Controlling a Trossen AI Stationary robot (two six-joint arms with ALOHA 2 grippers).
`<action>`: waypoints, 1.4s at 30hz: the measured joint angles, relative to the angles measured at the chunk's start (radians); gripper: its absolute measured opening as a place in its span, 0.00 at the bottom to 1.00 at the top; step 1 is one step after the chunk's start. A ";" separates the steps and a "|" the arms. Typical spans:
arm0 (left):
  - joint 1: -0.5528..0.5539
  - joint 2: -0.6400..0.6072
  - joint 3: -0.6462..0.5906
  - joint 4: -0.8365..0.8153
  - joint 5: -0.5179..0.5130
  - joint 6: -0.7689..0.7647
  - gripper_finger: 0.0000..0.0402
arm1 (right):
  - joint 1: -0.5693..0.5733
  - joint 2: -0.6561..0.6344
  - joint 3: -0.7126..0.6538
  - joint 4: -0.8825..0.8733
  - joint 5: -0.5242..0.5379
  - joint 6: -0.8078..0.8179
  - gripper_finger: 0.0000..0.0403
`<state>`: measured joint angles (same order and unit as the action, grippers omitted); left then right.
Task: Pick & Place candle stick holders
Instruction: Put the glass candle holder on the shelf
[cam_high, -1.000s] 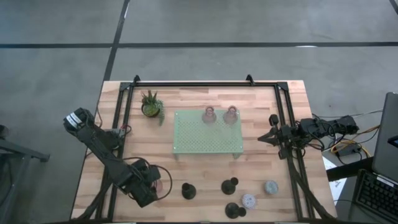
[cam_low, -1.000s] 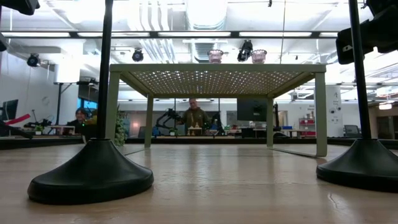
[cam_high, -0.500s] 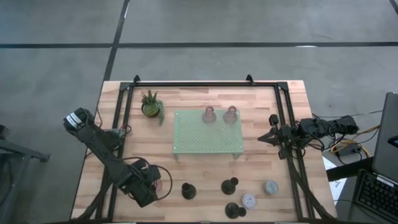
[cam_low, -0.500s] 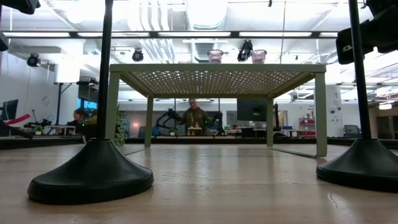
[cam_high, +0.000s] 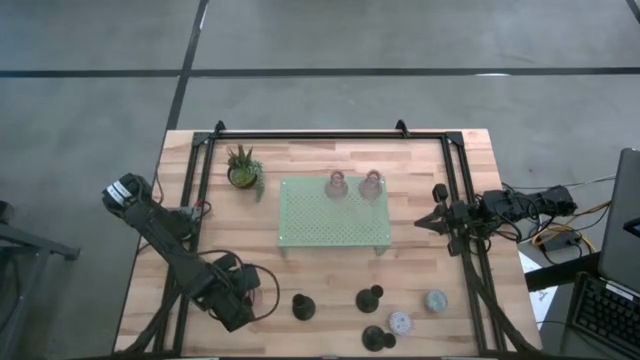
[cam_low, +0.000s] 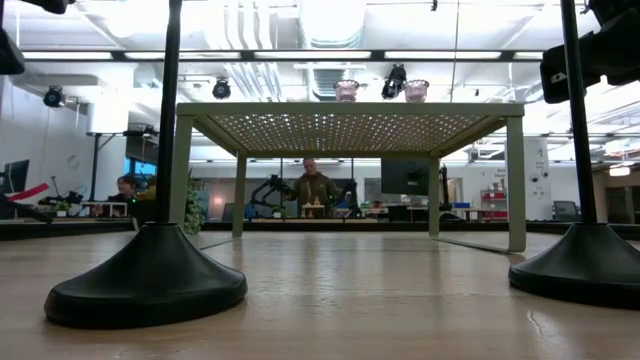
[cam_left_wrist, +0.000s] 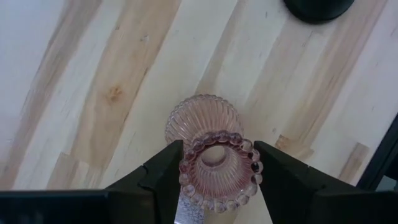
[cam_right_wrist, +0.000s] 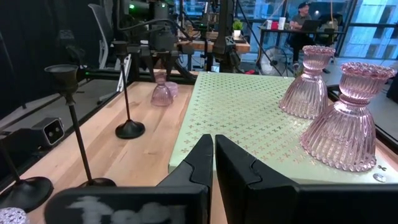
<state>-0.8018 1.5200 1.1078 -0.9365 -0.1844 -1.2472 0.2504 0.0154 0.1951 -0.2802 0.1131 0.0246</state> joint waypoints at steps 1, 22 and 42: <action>0.004 0.000 0.004 -0.006 0.000 0.008 0.48 | 0.000 0.000 0.000 0.000 0.000 -0.001 0.03; 0.174 -0.014 0.375 -0.327 -0.105 0.292 0.47 | 0.000 0.000 0.000 0.000 0.000 0.000 0.03; 0.642 -0.016 0.638 -0.404 -0.077 0.744 0.47 | 0.000 0.000 0.000 0.000 0.000 0.001 0.03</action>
<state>-0.1596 1.5043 1.7458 -1.3407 -0.2611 -0.5033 0.2502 0.0154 0.1951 -0.2804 0.1129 0.0252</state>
